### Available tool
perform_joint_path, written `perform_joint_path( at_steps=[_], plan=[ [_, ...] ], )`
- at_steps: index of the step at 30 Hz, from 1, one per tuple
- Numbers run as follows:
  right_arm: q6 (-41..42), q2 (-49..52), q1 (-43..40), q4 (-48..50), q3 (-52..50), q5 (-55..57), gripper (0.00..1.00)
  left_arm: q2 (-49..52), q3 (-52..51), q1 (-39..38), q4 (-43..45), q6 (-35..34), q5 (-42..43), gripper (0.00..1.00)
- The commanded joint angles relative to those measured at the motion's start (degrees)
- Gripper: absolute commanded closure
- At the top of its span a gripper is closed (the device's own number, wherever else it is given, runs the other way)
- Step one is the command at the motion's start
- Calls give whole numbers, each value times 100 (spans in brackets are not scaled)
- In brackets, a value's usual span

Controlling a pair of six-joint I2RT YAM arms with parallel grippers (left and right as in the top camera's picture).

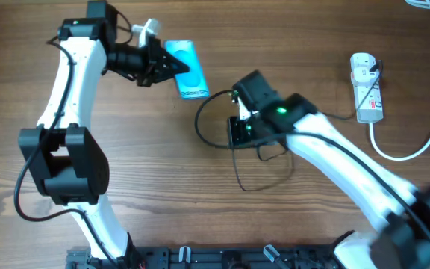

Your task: Plug charger to phone and switch on socket

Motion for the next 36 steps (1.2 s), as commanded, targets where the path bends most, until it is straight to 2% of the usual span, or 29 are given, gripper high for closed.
perform_joint_path(
  at_steps=[1, 5, 10, 15, 20, 27, 32, 36],
  plan=[
    [-299, -752, 9, 4, 144, -619, 96, -190, 87, -431, 17, 1038, 905, 96],
    [-258, -1147, 9, 66, 144, -603, 96, -190, 87, -857, 223, 1182, 903, 96],
    [-26, -1161, 9, 11, 144, -417, 96, -284, 87, -1143, 487, 1182, 815, 96],
    [48, -1161, 9, -7, 144, -313, 96, -649, 87, -1169, 717, 1110, 59, 96],
    [61, -1156, 11, 13, 144, -201, 96, -1032, 87, -1029, 1176, 358, -153, 96],
    [59, -1156, 11, 144, 144, -186, 96, -1274, 87, -1034, 1147, 103, -166, 96],
    [-236, -1156, 66, 144, 275, -50, 96, -1272, 87, -1034, 1130, -518, -820, 96],
    [-262, -1156, 151, 164, 374, 247, 96, -1272, 87, -1036, 1082, -516, -811, 96]
  ],
)
